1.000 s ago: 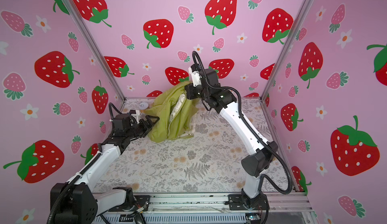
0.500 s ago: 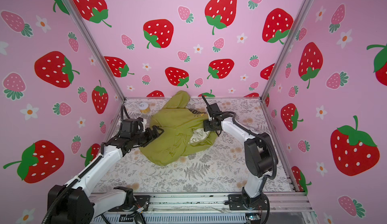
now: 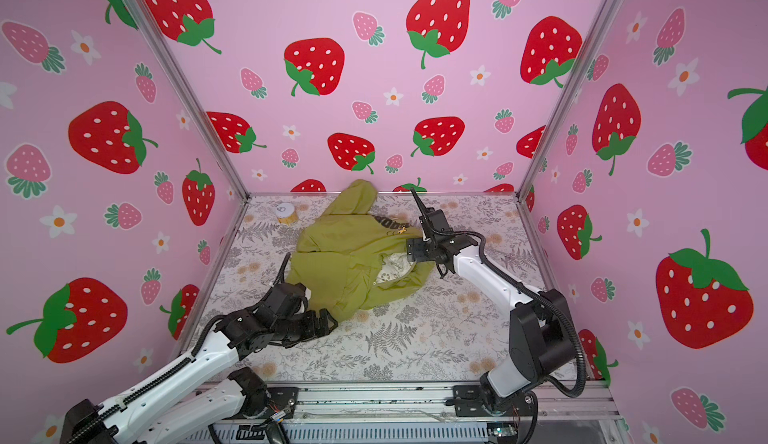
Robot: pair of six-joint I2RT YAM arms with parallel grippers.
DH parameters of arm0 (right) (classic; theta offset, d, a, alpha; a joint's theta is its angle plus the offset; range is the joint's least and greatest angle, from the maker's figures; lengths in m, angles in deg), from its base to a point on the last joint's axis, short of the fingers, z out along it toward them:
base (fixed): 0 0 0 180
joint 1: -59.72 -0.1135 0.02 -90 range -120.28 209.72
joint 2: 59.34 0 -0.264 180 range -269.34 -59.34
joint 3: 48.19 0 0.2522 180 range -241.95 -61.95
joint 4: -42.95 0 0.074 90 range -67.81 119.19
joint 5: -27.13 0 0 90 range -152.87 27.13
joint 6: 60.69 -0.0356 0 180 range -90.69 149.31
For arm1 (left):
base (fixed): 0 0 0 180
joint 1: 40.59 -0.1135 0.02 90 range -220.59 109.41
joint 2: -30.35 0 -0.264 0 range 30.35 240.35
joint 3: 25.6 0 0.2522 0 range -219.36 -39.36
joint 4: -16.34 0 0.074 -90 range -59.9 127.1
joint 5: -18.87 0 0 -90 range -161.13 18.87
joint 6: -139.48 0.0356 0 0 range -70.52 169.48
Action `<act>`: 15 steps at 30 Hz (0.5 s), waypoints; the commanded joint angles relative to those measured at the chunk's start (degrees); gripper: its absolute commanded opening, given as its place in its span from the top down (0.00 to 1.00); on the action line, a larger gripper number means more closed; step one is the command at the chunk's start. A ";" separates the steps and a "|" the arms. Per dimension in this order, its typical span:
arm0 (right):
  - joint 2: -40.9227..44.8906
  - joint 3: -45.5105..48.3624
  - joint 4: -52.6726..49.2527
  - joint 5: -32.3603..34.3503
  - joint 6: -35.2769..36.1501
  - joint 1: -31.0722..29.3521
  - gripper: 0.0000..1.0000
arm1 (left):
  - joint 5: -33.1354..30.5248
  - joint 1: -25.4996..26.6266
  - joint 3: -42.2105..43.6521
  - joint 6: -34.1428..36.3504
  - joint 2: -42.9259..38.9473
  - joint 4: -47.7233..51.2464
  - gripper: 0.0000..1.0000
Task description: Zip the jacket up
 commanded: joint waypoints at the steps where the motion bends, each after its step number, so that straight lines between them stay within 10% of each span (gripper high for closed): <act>1: 2.77 2.37 0.65 -0.75 -0.71 -0.08 0.03 | -17.85 6.43 -1.56 2.80 1.22 2.18 0.01; 5: 5.14 4.76 1.29 -1.44 -1.26 -0.09 0.02 | -29.67 13.30 -5.00 8.10 5.87 2.02 0.01; 15: 8.56 7.65 1.29 -1.58 -2.63 -0.09 0.01 | -32.85 17.66 -10.10 19.43 23.85 -9.35 0.00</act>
